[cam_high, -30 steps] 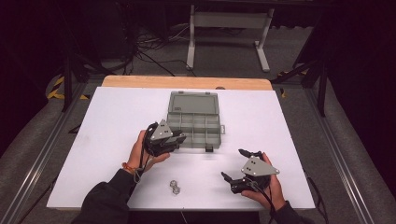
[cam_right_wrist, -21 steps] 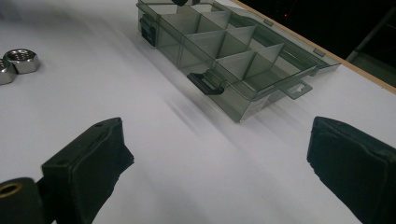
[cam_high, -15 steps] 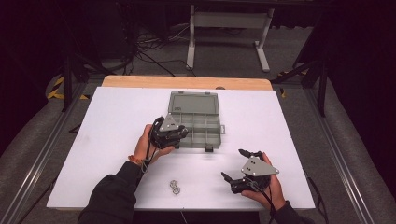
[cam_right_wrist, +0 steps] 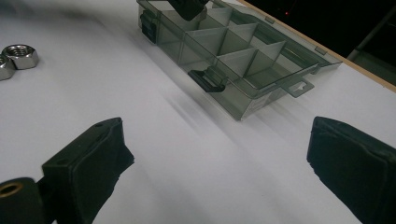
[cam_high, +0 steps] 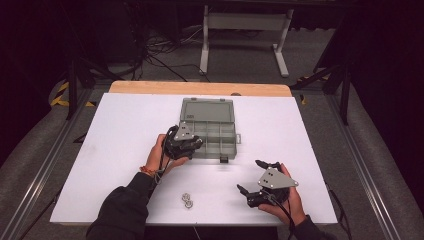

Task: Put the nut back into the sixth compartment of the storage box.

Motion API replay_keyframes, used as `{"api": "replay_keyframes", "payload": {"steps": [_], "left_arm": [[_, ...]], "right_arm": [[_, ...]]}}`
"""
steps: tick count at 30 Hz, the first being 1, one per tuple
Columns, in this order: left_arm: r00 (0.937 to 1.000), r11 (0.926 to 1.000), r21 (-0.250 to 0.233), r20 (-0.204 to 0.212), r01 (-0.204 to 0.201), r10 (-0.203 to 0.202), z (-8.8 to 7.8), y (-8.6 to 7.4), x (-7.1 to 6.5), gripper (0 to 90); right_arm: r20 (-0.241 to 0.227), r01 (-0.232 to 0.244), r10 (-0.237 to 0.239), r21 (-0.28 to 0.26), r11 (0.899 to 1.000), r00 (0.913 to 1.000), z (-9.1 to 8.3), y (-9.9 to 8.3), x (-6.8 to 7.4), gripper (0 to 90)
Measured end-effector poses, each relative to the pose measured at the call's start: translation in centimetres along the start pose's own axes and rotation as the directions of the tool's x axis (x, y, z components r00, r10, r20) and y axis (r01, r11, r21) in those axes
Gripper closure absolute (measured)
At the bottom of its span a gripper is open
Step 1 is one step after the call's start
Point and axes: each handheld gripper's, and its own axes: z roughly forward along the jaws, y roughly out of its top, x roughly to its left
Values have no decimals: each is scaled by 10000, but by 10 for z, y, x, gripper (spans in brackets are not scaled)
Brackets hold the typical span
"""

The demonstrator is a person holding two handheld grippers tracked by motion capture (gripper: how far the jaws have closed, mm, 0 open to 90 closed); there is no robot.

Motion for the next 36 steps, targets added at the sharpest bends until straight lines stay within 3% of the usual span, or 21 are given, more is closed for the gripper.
{"api": "replay_keyframes", "payload": {"steps": [6,20,26,36], "left_arm": [[10000,9996,279,-64,5,-3,4,-1,-1,697],[10000,9998,206,27,15,-15,2,0,-3,696],[10000,10000,-52,4,-47,47,-9,2,-3,695],[9976,9964,-492,-41,-694,692,-42,-1,-13,679]], "right_arm": [[4,16,-16,8,10000,10000,0,0,0,57],[20,34,-34,30,10000,10000,0,0,0,56],[30,40,-40,20,10000,10000,-1,0,0,56],[17,61,-61,23,10000,10000,-1,1,1,56]]}}
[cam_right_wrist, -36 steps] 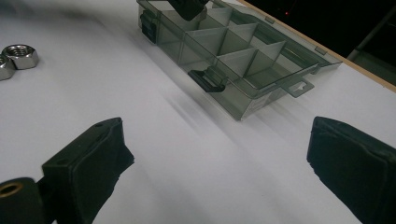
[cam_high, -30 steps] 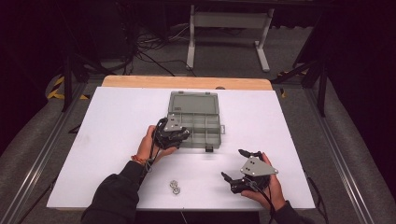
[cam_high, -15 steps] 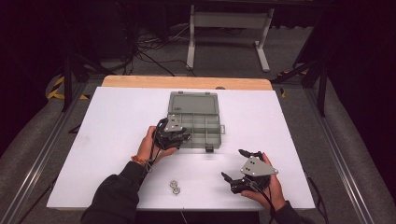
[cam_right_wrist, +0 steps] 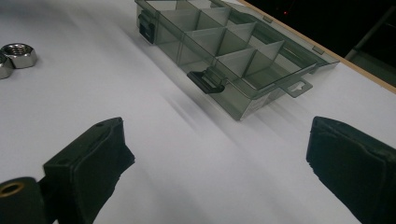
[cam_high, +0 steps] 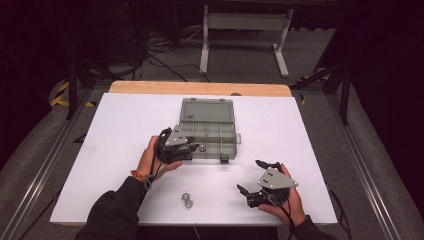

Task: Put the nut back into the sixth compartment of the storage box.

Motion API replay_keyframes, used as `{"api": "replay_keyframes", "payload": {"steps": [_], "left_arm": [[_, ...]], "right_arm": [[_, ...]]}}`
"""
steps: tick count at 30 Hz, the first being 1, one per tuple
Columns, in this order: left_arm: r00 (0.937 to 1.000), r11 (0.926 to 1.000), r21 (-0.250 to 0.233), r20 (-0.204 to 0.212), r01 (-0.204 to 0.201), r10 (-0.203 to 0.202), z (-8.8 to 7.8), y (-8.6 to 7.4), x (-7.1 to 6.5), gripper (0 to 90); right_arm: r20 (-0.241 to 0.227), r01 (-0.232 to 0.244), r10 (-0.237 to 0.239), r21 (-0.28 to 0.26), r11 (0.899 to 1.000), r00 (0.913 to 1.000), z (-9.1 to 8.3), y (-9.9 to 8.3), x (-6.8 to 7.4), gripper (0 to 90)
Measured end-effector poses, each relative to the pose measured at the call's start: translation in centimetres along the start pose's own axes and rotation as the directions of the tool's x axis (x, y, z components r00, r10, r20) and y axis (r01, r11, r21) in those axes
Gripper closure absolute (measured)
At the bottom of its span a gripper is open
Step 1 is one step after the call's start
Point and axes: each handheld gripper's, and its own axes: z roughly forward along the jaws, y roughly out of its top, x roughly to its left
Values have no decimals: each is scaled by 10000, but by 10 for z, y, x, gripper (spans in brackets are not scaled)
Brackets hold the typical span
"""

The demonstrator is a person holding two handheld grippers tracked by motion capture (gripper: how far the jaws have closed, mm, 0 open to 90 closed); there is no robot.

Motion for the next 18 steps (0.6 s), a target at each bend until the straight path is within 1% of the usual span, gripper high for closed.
{"api": "replay_keyframes", "payload": {"steps": [6,13,18], "left_arm": [[9994,9991,-206,-6,-359,359,-19,-4,-8,654],[9973,9971,-191,12,-730,730,-36,-12,-17,621],[9959,9959,-101,81,-898,899,-45,-19,-24,552]], "right_arm": [[-11,-10,10,-11,10000,10000,0,0,0,56],[-23,-38,38,-14,10000,10000,1,0,1,56],[-46,-39,39,5,10000,10000,1,0,1,56]]}}
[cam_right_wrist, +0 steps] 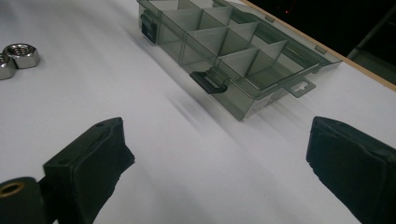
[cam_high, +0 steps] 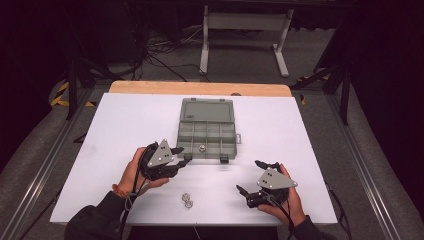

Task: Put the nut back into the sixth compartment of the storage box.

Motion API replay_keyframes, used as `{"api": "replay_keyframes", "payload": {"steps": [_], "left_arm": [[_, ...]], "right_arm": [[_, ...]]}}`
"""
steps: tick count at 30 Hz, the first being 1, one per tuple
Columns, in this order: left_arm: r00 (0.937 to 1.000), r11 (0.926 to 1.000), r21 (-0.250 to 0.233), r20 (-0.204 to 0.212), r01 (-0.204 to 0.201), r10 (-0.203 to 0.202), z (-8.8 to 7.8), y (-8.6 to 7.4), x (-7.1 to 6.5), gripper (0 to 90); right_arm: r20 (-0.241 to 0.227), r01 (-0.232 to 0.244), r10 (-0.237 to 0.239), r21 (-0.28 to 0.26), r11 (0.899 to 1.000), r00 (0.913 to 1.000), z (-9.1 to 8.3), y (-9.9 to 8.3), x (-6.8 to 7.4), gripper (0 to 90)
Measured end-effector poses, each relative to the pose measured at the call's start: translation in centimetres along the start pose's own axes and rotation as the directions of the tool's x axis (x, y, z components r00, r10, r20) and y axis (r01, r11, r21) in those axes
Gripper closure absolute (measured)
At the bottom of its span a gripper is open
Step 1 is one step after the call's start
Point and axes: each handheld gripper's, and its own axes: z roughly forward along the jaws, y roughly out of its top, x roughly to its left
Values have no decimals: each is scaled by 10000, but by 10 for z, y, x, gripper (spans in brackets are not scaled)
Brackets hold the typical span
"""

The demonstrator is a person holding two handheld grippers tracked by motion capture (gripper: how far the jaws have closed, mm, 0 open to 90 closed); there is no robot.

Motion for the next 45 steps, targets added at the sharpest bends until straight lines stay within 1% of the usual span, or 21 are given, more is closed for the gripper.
{"api": "replay_keyframes", "payload": {"steps": [3,5,8,9,10,11,12,13,16,19,20,21,22,24,27,28,30,33,39,41,45], "left_arm": [[10000,10000,39,56,-32,32,-4,-5,-4,501],[9999,10000,7,99,-32,32,-6,-7,-6,491],[9997,10000,79,244,31,-33,-8,-13,-10,424],[9997,9999,113,220,59,-62,-8,-15,-12,370],[9997,9998,165,223,77,-81,-8,-16,-13,370],[9998,9996,246,119,162,-165,-8,-18,-16,325],[9998,9992,352,44,185,-187,-8,-20,-17,238],[9998,9989,414,31,214,-216,-7,-22,-19,212],[9987,9976,497,174,478,-487,-7,-29,-24,124],[9956,9963,409,521,762,-783,-6,-35,-30,93],[9945,9958,446,642,802,-830,-5,-37,-31,89],[9945,9958,446,642,802,-830,-5,-37,-31,84],[9926,9944,600,792,873,-919,-2,-41,-35,82],[9912,9931,730,881,922,-985,1,-44,-38,83],[9894,9913,859,976,997,-1080,4,-48,-39,93],[9873,9899,915,1066,1086,-1182,6,-50,-39,93],[9854,9889,1017,1203,1083,-1203,8,-52,-40,96],[9846,9883,1071,1256,1082,-1214,9,-53,-41,99],[9867,9880,1269,1248,882,-1042,14,-52,-43,107],[9854,9880,1260,1329,895,-1062,15,-52,-43,99],[9855,9883,1270,1362,842,-1015,17,-52,-43,99]], "right_arm": [[5,30,-30,13,10000,10000,0,0,0,56],[10,27,-27,10,10000,10000,0,0,0,56],[9,-11,11,1,10000,10000,0,0,0,56],[9,22,-22,20,10000,10000,0,0,0,56],[9,22,-22,20,10000,10000,0,0,0,56],[6,22,-22,19,10000,10000,0,0,0,56],[6,34,-34,21,10000,10000,0,0,0,56],[8,39,-39,22,10000,10000,0,0,0,56],[4,23,-23,35,10000,10000,0,0,0,56],[11,7,-7,21,10000,10000,0,0,0,56],[13,13,-13,26,10000,10000,0,0,0,56],[10,24,-24,30,10000,10000,0,0,0,56],[14,40,-40,30,10000,10000,0,0,0,56],[10,55,-55,36,10000,10000,-1,0,0,56],[17,61,-61,21,10000,10000,-1,0,0,56],[17,61,-61,21,10000,10000,-1,0,0,56],[17,75,-75,18,10000,10000,-1,0,0,56],[24,53,-53,2,10000,10000,-2,0,-1,56],[28,61,-61,-4,10000,10000,-1,0,-1,56],[22,50,-50,-5,10000,10000,-1,0,-1,57],[4,62,-62,5,10000,10000,-1,0,-1,56]]}}
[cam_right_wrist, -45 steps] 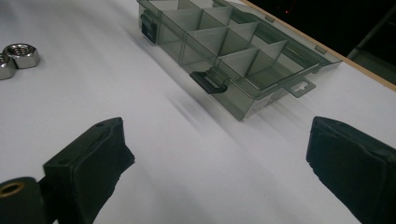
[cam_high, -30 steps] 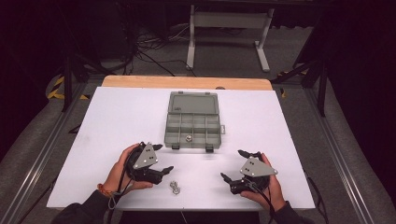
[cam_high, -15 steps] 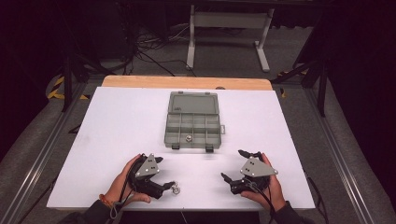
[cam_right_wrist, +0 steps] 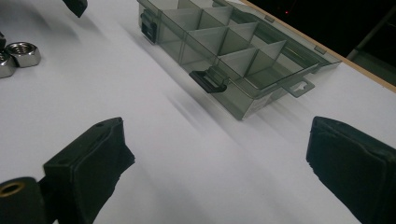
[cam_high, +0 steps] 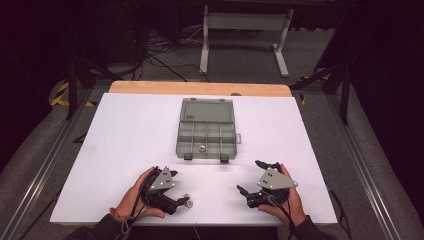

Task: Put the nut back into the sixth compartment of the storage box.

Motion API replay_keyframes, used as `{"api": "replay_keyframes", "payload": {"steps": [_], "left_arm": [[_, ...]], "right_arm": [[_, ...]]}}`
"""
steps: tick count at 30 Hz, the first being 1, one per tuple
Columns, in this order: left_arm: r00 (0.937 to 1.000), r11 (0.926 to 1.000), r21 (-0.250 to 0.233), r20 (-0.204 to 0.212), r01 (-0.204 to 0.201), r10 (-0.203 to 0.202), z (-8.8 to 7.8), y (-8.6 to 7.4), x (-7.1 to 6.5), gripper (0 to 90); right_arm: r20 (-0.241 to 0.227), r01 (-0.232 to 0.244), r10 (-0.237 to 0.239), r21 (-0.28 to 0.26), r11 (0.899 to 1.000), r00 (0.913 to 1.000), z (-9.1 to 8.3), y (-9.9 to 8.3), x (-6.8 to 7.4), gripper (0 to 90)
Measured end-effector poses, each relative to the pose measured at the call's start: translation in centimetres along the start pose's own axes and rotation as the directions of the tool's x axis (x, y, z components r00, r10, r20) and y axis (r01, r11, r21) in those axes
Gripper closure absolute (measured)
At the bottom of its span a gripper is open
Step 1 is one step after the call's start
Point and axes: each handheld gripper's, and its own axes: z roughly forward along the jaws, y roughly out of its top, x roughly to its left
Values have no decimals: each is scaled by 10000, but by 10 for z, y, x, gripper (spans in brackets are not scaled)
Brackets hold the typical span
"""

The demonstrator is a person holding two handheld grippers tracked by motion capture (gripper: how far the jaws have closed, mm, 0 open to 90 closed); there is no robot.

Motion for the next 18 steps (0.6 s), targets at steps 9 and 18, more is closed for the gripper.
{"api": "replay_keyframes", "payload": {"steps": [9,18], "left_arm": [[9999,9999,157,-154,-39,41,4,2,1,130],[9985,9982,351,272,-479,470,7,5,-1,381]], "right_arm": [[-32,-19,19,-13,10000,10000,0,0,0,57],[-77,-46,46,7,10000,10000,1,0,0,57]]}}
